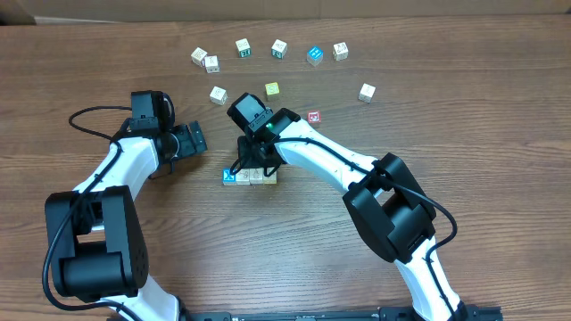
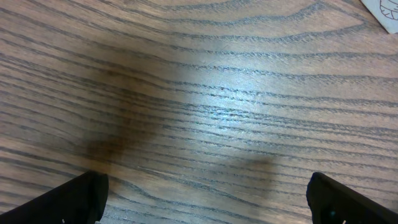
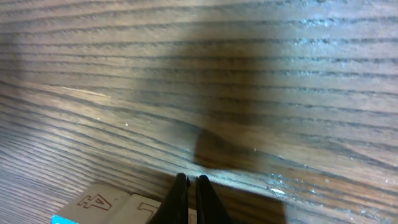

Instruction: Form a horizontal line

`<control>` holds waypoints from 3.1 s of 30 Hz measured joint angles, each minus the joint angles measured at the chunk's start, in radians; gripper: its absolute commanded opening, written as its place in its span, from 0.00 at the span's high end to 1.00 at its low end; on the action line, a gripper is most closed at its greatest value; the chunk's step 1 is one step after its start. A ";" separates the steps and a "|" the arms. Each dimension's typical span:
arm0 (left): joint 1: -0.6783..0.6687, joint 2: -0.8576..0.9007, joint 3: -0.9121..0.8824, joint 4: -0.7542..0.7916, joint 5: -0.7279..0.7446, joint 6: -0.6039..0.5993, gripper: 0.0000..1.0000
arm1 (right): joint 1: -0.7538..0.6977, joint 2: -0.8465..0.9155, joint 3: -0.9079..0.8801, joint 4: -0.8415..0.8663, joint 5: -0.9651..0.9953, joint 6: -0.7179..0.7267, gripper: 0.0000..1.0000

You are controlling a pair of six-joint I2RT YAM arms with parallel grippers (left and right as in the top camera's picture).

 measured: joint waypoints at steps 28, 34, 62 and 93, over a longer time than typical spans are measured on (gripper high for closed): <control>0.000 0.000 0.000 0.000 0.000 0.000 0.01 | 0.000 0.000 0.000 -0.003 -0.001 0.000 0.96; 0.000 0.000 0.000 0.000 0.000 0.000 0.00 | 0.001 0.000 0.000 -0.011 0.000 0.000 0.96; 0.000 0.000 0.000 0.000 0.000 0.000 0.00 | 0.013 0.000 0.000 -0.015 0.000 0.000 0.96; 0.000 0.000 0.000 0.000 0.000 0.000 0.00 | -0.048 0.000 0.000 -0.026 0.160 0.000 0.96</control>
